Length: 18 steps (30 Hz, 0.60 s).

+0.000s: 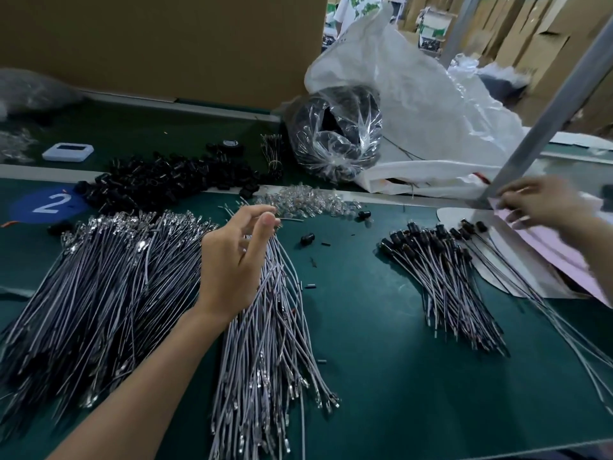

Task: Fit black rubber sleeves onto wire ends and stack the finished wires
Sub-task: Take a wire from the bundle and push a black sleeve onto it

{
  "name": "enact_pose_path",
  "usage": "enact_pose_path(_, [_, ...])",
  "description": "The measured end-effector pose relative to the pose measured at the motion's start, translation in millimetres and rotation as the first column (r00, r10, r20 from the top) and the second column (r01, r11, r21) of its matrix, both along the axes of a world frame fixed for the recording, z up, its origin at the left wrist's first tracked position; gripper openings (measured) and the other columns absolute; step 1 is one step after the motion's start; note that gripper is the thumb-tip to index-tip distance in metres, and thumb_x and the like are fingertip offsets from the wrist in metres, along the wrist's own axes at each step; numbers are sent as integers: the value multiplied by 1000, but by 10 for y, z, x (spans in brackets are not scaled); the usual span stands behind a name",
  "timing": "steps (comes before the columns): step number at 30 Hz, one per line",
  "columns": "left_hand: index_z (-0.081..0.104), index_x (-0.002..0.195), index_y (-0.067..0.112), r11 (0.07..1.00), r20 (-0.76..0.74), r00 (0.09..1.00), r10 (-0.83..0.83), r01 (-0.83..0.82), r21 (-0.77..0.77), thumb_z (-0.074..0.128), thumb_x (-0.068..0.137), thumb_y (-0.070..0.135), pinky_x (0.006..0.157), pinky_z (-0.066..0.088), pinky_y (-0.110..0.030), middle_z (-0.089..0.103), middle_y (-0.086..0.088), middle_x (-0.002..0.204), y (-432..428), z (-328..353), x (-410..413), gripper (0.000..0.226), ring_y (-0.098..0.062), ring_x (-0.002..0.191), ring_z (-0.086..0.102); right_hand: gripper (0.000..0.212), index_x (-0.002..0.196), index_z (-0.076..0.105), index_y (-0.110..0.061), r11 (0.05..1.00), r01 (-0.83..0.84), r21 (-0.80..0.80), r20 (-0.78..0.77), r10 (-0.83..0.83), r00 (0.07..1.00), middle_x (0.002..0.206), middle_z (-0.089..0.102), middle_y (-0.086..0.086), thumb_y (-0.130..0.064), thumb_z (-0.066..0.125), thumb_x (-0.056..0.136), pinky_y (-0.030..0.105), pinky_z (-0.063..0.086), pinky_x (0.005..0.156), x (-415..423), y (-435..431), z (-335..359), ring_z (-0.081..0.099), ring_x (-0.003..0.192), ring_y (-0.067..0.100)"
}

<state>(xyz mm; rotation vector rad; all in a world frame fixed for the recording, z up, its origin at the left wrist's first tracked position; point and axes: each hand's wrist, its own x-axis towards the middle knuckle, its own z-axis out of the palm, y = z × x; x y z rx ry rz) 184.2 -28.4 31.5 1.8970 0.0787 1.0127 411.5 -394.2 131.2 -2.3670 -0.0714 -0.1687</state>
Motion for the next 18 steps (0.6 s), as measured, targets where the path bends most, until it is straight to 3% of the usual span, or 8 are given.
enact_pose_path(2, [65,107,18,999,2,1000,19,-19,-42,42,99,42,54,55,-54,72,5,87,3,11,-4,34,-33,67,69,17,110,66,0,983,-1,-182,9,2,1000,96,69,21,-3,61,93,19,51,48,7,234,-315,63,58,14])
enact_pose_path(4, [65,106,19,995,-14,998,67,-68,-67,44,102,33,50,51,-59,73,0,86,24,7,5,26,-41,64,66,20,112,67,-1,953,-19,-304,40,33,999,103,70,20,-6,62,93,23,54,65,9,387,-531,66,71,16])
enact_pose_path(6, [65,112,10,989,-48,990,132,-135,-58,49,102,15,46,53,-45,73,1,89,54,-23,29,20,-31,59,66,24,117,68,-8,919,8,-395,109,39,993,113,70,18,-13,59,96,37,53,85,-32,558,-584,66,94,29])
enact_pose_path(8, [64,116,8,981,-78,980,182,-187,-54,51,99,6,35,37,-21,73,3,91,77,-50,46,21,-9,44,53,24,116,69,-13,921,-20,-388,192,102,976,112,71,13,-16,56,97,37,54,79,-157,843,-575,65,88,27])
enact_pose_path(9, [63,117,10,976,-91,976,198,-204,-72,52,99,6,34,31,-16,73,4,92,86,-59,52,22,-7,41,48,23,113,71,-13,925,-84,-371,229,179,957,108,72,11,-14,56,97,31,53,73,-254,1016,-570,64,81,21])
enact_pose_path(13, [62,116,17,958,-117,974,194,-214,-191,55,98,13,40,34,-10,72,10,95,116,-80,62,20,-2,45,51,14,99,77,-12,858,-446,-253,178,495,851,90,74,1,-10,66,90,5,44,72,-862,1777,-593,60,71,2])
enact_pose_path(16, [58,123,18,955,-168,969,182,-215,-203,66,92,11,61,51,-12,70,17,95,120,-59,50,33,2,75,66,12,93,78,-12,816,-544,-197,41,561,826,86,75,2,-20,69,90,22,53,81,-1204,2253,-776,64,76,10])
enact_pose_path(18, [54,128,18,960,-193,965,178,-213,-180,71,88,11,66,54,-16,71,16,92,128,-51,37,44,0,77,66,18,90,76,-13,827,-529,-189,-2,539,843,84,73,3,-28,67,92,34,55,82,-1334,2467,-864,66,78,16])
